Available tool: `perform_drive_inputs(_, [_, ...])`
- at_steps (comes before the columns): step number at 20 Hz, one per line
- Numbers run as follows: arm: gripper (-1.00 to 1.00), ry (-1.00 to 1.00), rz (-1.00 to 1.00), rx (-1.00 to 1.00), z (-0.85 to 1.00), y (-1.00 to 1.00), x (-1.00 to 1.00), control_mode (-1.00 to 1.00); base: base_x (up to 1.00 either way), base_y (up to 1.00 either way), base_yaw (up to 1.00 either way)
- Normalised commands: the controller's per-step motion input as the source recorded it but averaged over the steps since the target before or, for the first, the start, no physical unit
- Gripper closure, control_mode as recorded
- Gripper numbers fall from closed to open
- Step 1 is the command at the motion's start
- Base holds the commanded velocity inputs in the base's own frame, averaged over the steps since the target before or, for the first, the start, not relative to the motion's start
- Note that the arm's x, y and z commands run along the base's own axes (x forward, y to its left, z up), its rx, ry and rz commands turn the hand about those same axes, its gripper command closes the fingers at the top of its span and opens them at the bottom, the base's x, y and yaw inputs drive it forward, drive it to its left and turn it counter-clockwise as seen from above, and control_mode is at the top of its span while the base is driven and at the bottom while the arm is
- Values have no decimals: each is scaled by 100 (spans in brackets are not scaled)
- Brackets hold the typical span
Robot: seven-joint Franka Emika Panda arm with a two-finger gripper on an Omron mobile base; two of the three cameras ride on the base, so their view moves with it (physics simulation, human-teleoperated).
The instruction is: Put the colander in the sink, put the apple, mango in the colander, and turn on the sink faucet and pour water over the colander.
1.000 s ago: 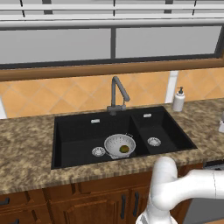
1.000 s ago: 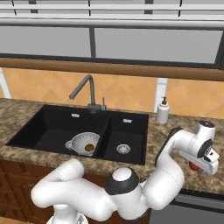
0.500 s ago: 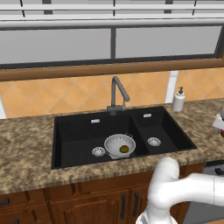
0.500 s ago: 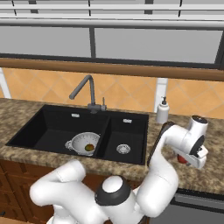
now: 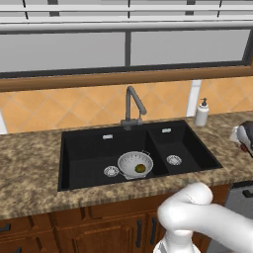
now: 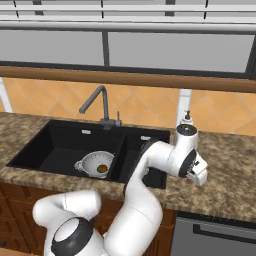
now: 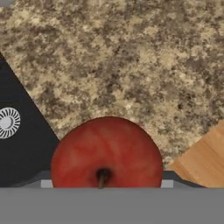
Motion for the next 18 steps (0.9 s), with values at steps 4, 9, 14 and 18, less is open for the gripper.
perform_drive_inputs(4, [100, -18, 0, -22, 26, 100, -4, -100, 0, 0, 0])
perform_drive_inputs(9, [100, -12, 0, -28, 1, 100, 0, -100, 0, 0, 0])
perform_drive_inputs(14, [100, 11, 9, -27, 23, 100, 5, -100, 0, 0, 0])
perform_drive_inputs(18, [100, 5, 12, -9, 30, 100, 0, -100, 0, 0, 0])
